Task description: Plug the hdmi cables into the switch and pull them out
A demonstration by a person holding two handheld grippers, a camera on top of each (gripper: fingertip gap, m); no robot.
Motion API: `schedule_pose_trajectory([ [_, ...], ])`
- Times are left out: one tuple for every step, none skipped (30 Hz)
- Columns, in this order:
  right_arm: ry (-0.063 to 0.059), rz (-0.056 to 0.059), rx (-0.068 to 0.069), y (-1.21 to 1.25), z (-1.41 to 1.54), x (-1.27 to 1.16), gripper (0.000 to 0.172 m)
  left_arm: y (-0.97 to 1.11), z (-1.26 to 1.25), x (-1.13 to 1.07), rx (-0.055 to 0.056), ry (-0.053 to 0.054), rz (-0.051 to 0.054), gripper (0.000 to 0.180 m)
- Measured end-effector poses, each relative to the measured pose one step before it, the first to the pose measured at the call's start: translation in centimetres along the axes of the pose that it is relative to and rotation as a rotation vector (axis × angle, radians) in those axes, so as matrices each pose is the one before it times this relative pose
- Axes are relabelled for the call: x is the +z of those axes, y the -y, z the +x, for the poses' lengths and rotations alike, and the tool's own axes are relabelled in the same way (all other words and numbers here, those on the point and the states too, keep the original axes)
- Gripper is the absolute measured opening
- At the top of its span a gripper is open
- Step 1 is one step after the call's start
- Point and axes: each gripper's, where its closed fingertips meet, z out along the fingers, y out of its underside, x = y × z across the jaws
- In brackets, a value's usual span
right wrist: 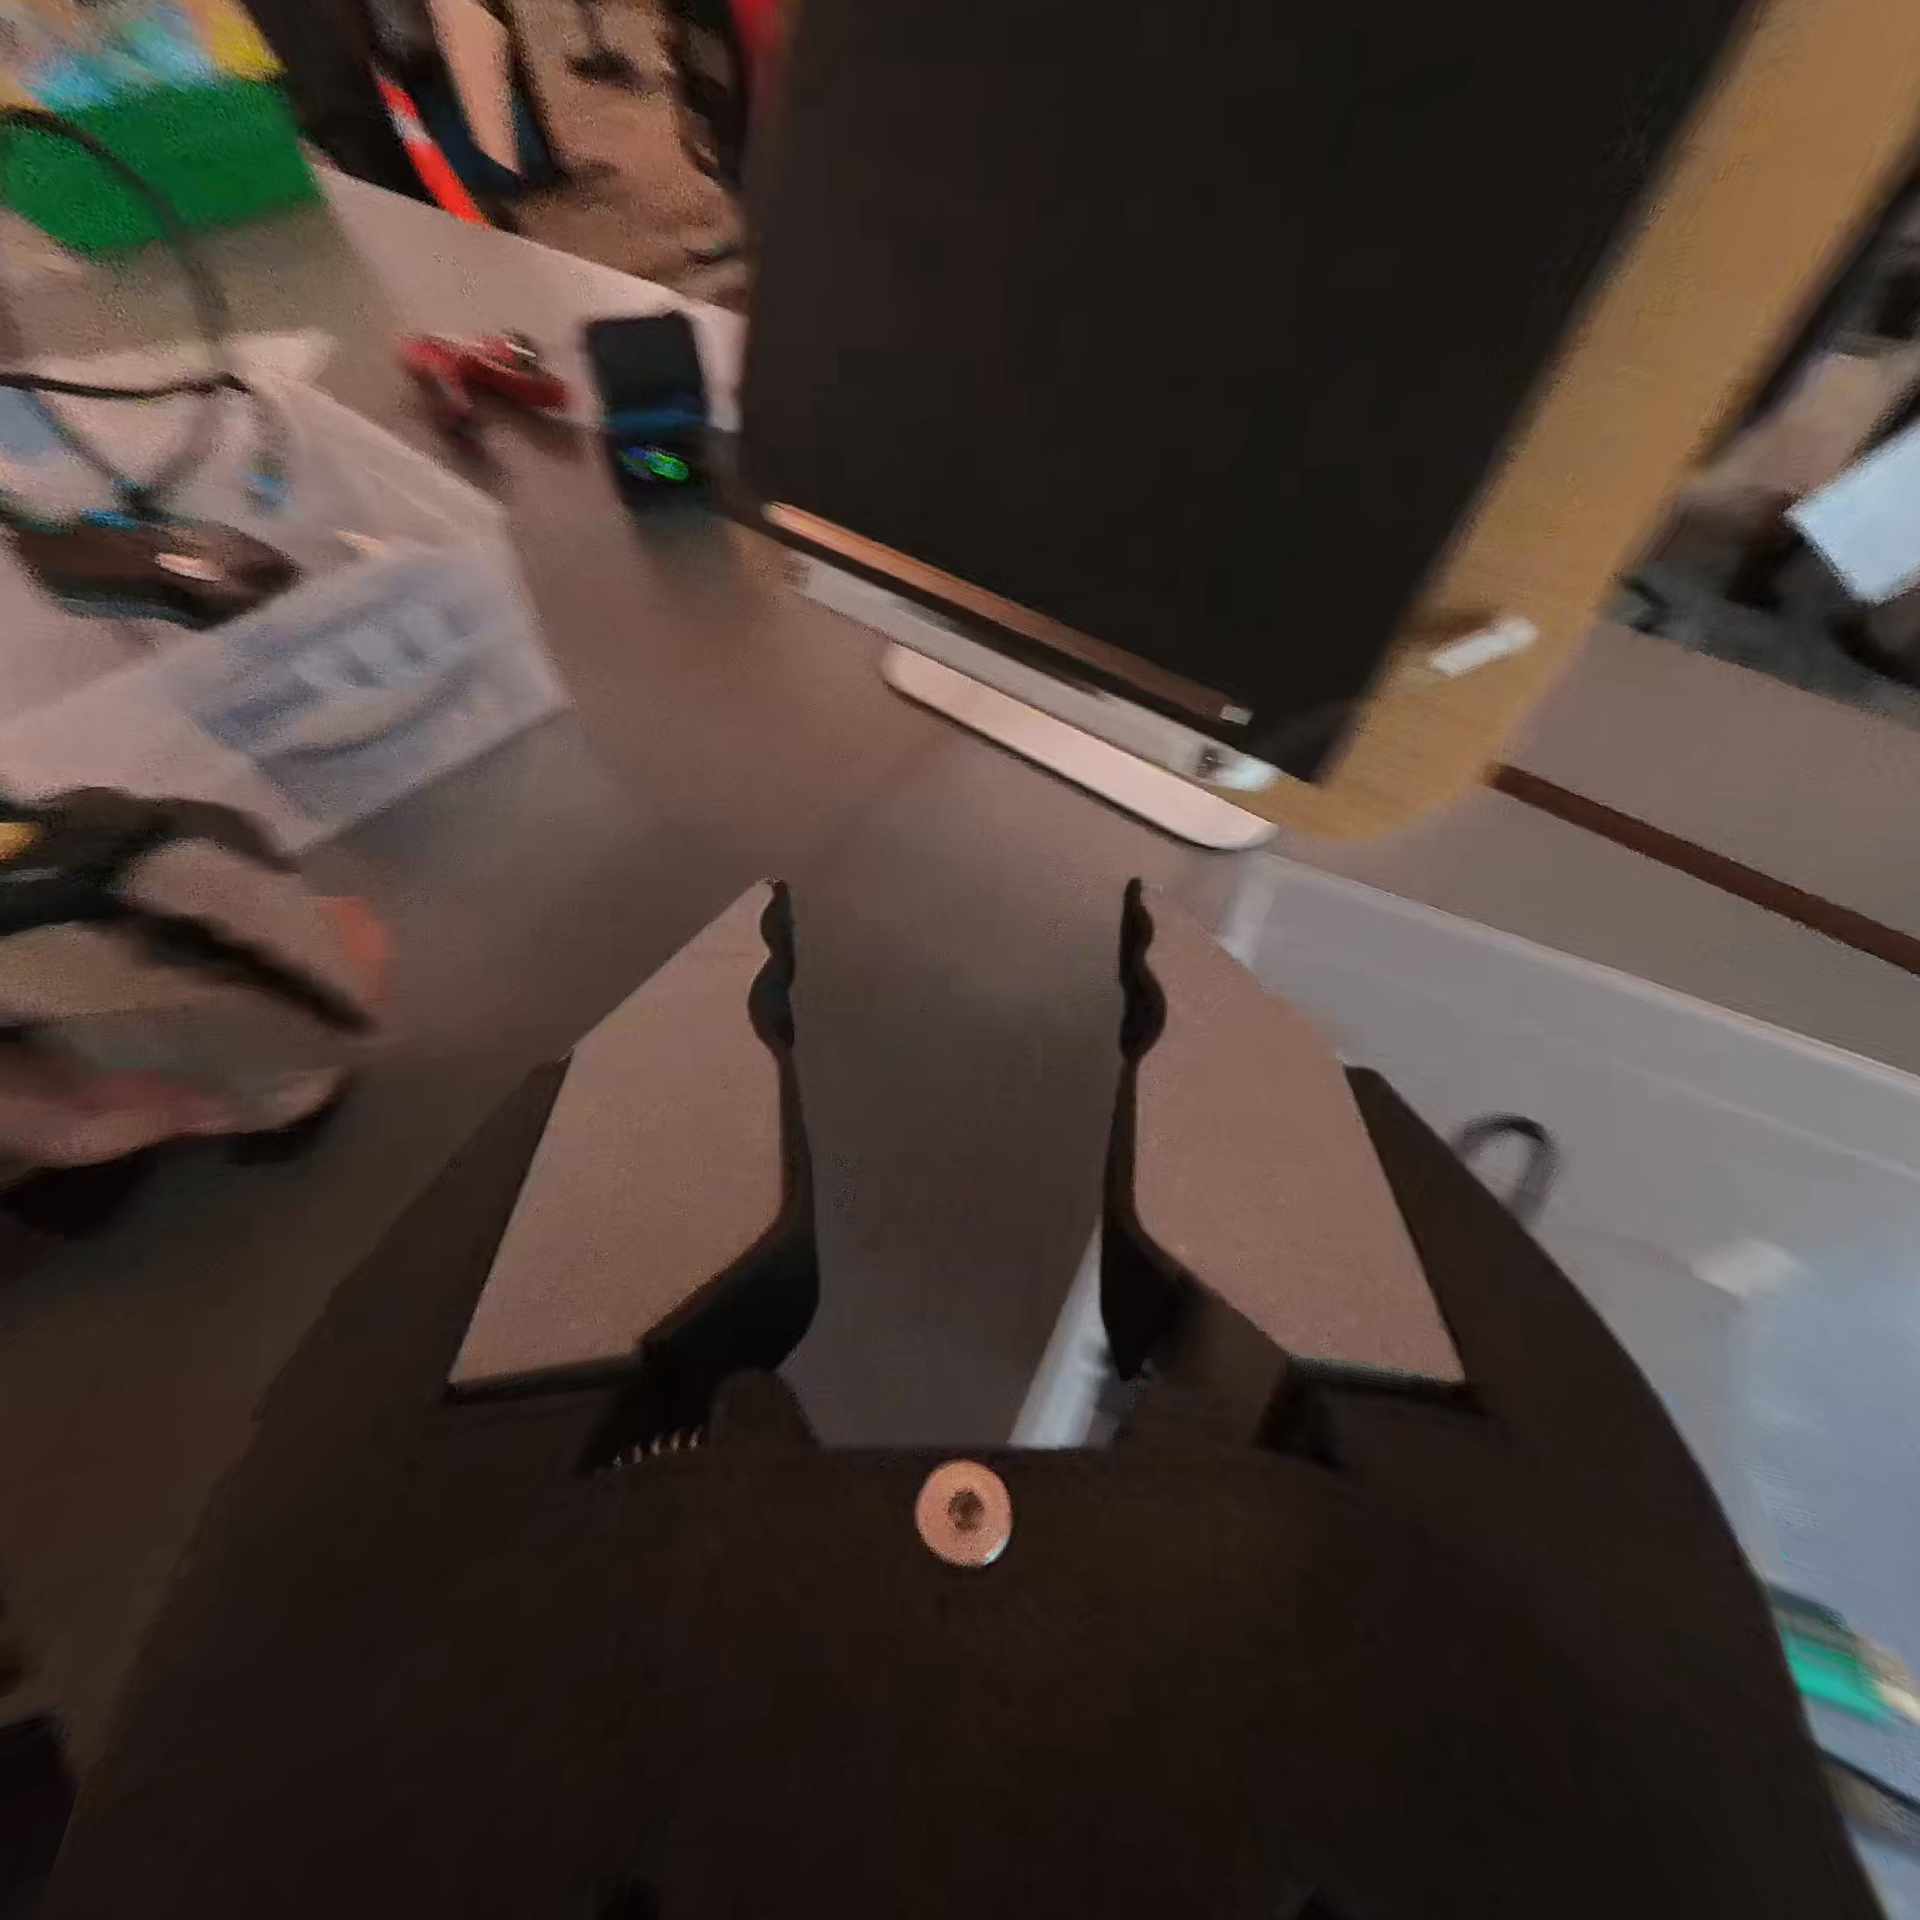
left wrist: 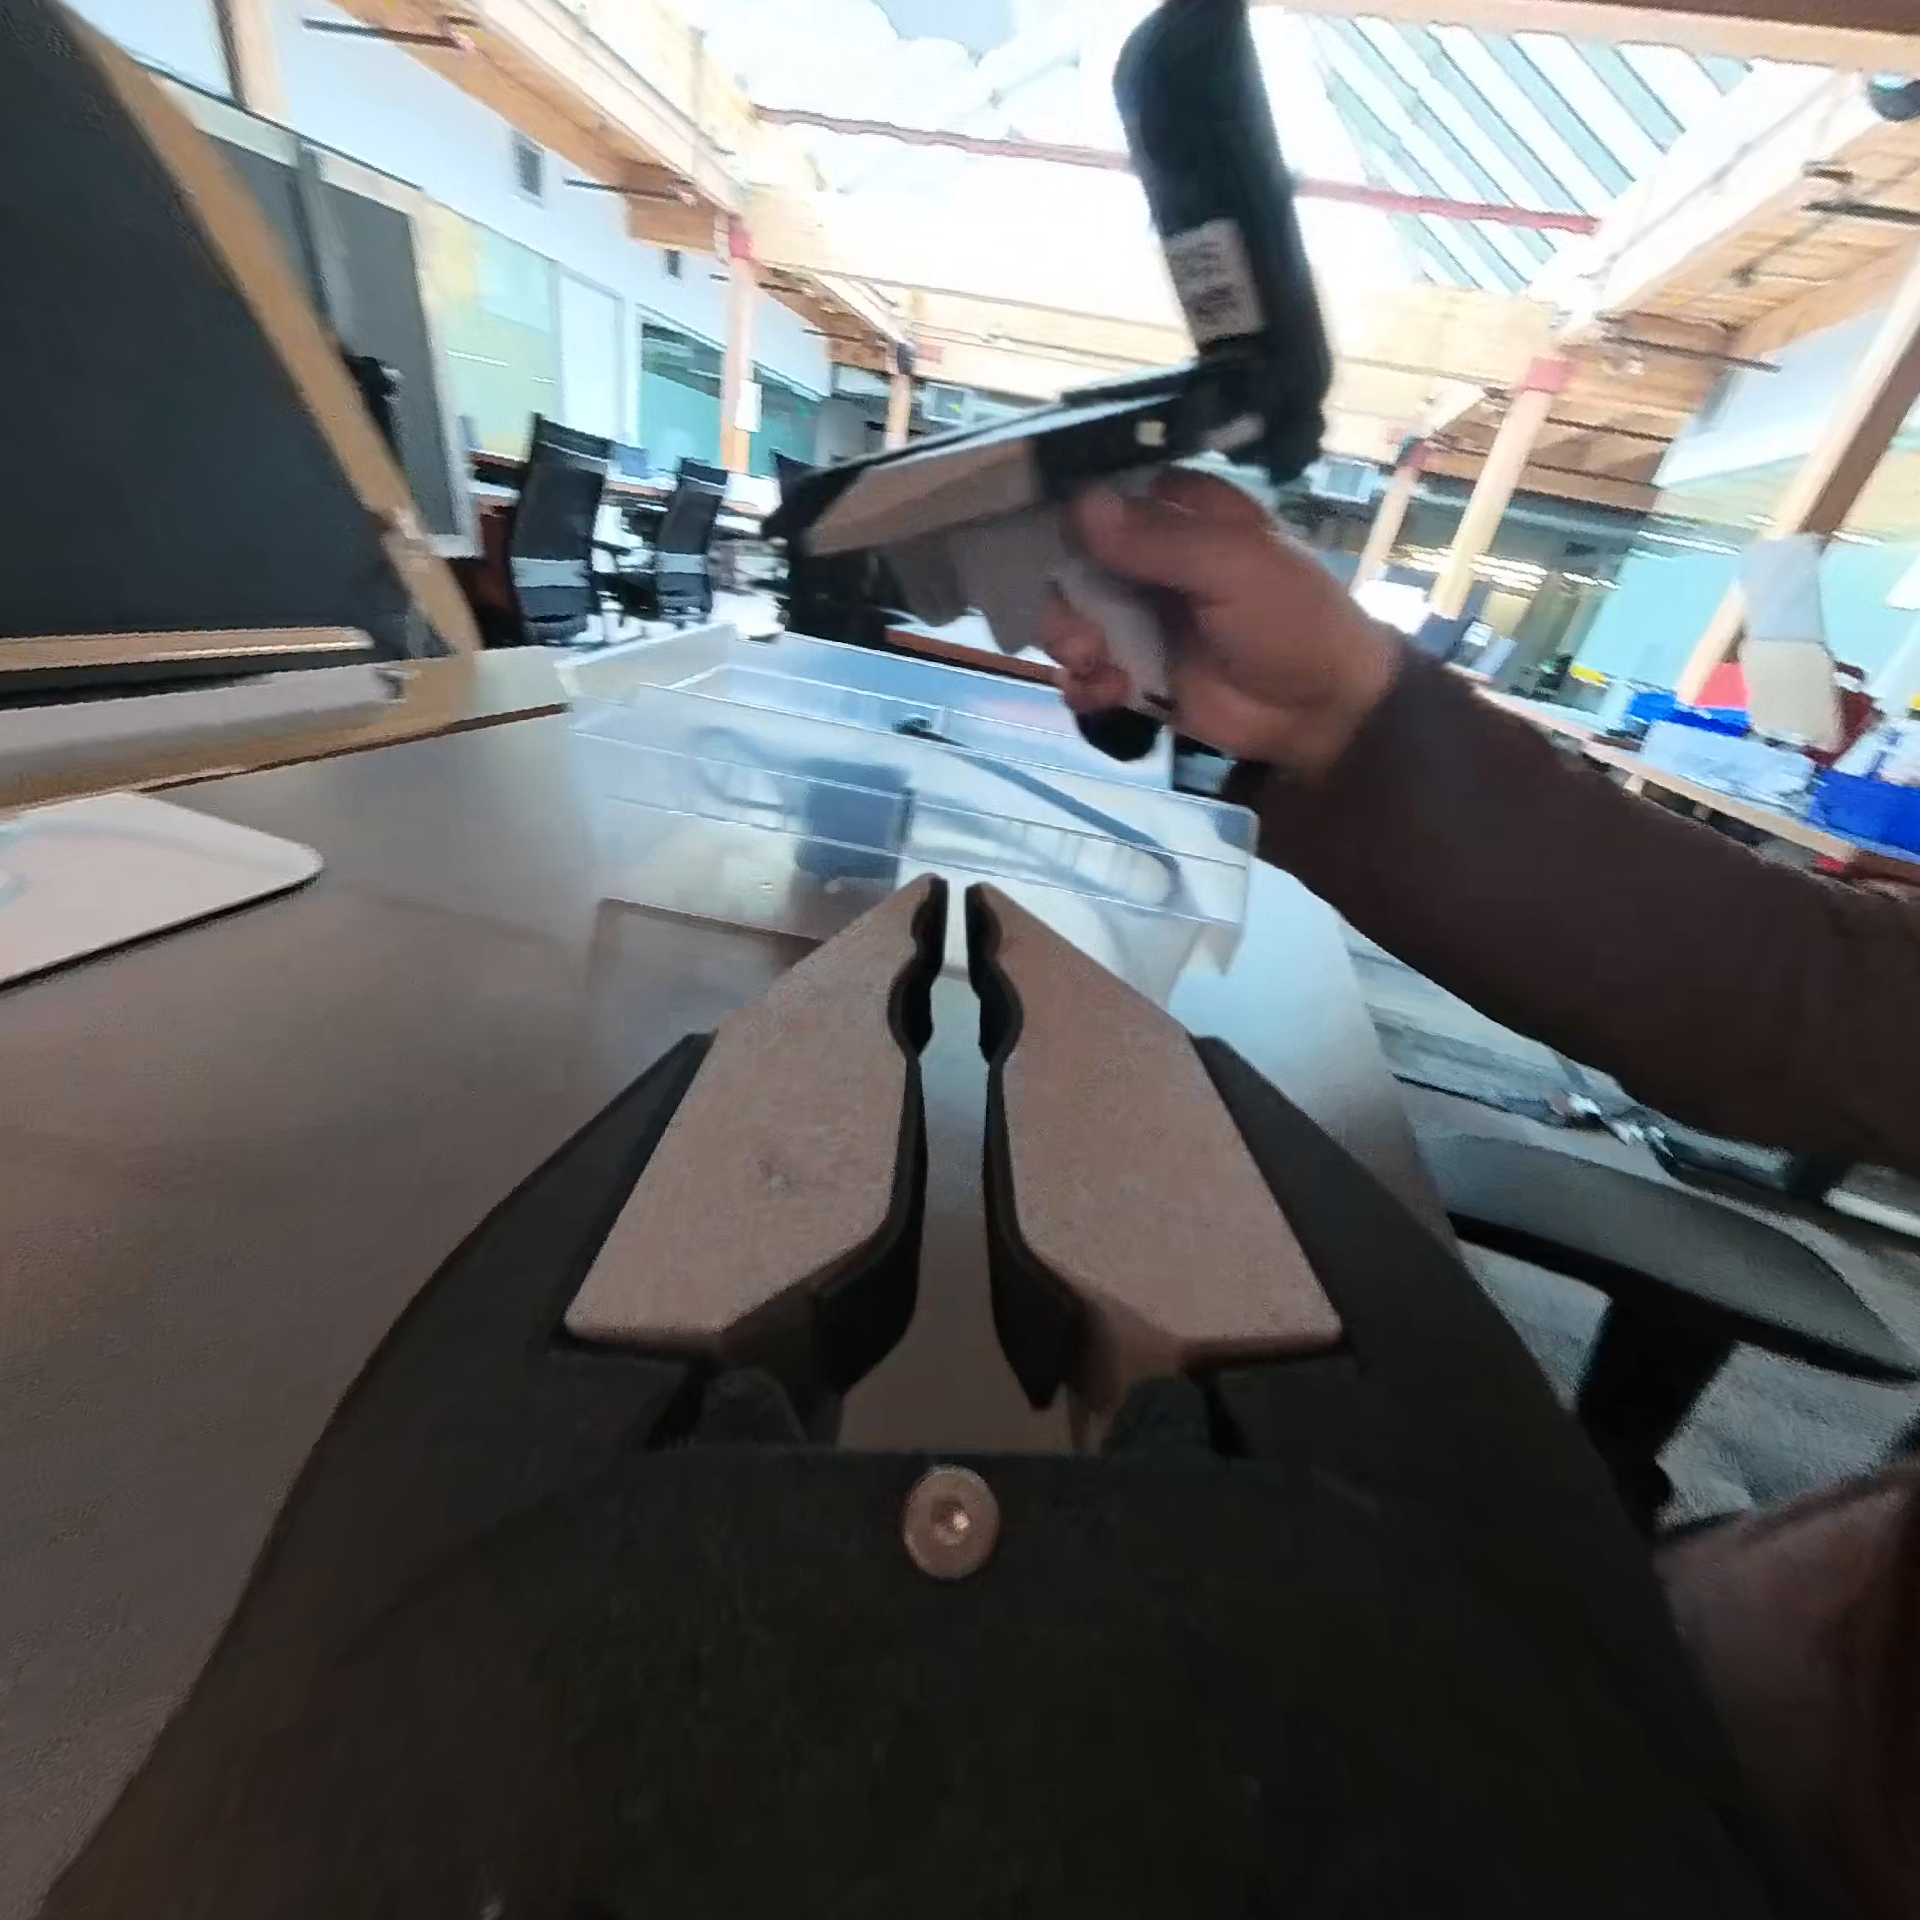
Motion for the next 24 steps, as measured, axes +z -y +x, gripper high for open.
schedule_pose_trajectory([
  [0.0592,0.0092,0.0077,0.205,-2.161,0.497,0.065,0.182,-0.858,-0.306,-0.0031,0.0452,0.0085,0.000],
  [0.0553,-0.0044,0.0067,-0.125,-2.020,0.699,0.067,0.161,-0.695,-0.259,0.0008,0.0365,0.0075,0.000],
  [0.0478,-0.0085,0.0002,-0.345,-1.762,0.881,0.067,0.158,-0.427,-0.180,0.0017,0.0213,0.0079,0.000],
  [0.0292,-0.0144,-0.0045,-0.548,-1.323,1.065,0.070,0.118,-0.339,-0.124,0.0008,0.0164,0.0064,0.000],
  [0.0089,-0.0203,-0.0132,-0.781,-0.841,1.195,0.071,0.058,-0.353,-0.064,0.0002,0.0187,0.0029,0.000],
  [-0.0132,-0.0225,-0.0243,-0.910,-0.336,1.269,0.071,0.021,-0.245,-0.049,0.0007,0.0139,0.0011,0.000],
  [-0.0334,-0.0253,-0.0210,-1.054,0.078,1.285,0.072,0.023,-0.101,-0.022,0.0047,0.0074,0.0005,0.000],
  [-0.0319,-0.0322,-0.0018,-1.177,0.145,1.253,0.072,-0.021,-0.025,0.000,0.0115,0.0071,-0.0021,0.000],
  [-0.0110,-0.0302,0.0113,-1.067,-0.078,1.200,0.072,-0.053,-0.029,0.015,0.0195,0.0098,-0.0053,0.000],
  [-0.0012,-0.0151,0.0123,-0.799,-0.080,1.116,0.071,-0.082,-0.005,0.054,0.0237,0.0114,-0.0072,0.000],
  [-0.0103,-0.0034,0.0113,-0.651,0.250,1.012,0.070,-0.121,0.095,0.086,0.0203,0.0049,-0.0090,0.000],
  [-0.0164,0.0040,0.0102,-0.614,0.537,0.921,0.069,-0.179,0.194,0.134,0.0149,-0.0034,-0.0130,0.000],
  [-0.0086,-0.0039,0.0144,-0.744,0.540,0.771,0.064,-0.213,0.189,0.158,0.0133,-0.0033,-0.0151,0.000],
  [0.0220,-0.0395,0.0290,-0.780,0.143,0.505,0.056,-0.161,0.095,0.132,0.0117,0.0022,-0.0115,0.000],
  [0.0529,-0.0364,0.0155,-0.260,-0.210,0.268,0.059,-0.098,0.066,0.088,0.0104,0.0039,-0.0076,0.000],
  [0.0275,-0.0112,0.0116,-0.256,0.128,0.134,0.065,-0.081,0.104,0.057,0.0098,0.0002,-0.0061,0.000],
  [0.0108,-0.0171,0.0356,-0.333,0.281,-0.020,0.065,-0.079,0.137,0.052,0.0100,-0.0023,-0.0053,0.000],
  [0.0310,-0.0188,0.0237,-0.398,-0.100,-0.077,0.065,-0.056,0.119,0.045,0.0119,0.0003,-0.0038,0.000],
  [0.0342,-0.0048,0.0157,-0.217,-0.313,-0.138,0.063,-0.027,0.130,0.021,0.0137,0.0009,-0.0019,0.000],
  [0.0180,0.0088,0.0072,-0.031,-0.248,-0.226,0.063,-0.033,0.180,0.023,0.0145,-0.0017,-0.0017,0.000],
  [0.0118,0.0209,-0.0073,0.155,-0.313,-0.302,0.063,-0.030,0.191,0.013,0.0155,-0.0029,-0.0018,0.000],
  [0.0223,0.0195,-0.0203,0.177,-0.566,-0.269,0.063,-0.014,0.139,0.015,0.0154,0.0016,-0.0017,0.000],
  [0.0138,0.0133,-0.0205,0.120,-0.481,-0.163,0.062,-0.014,0.078,0.021,0.0142,0.0058,-0.0020,0.000],
  [0.0018,0.0049,-0.0211,0.034,-0.291,-0.050,0.063,-0.008,0.081,0.010,0.0135,0.0052,-0.0018,0.000],
])
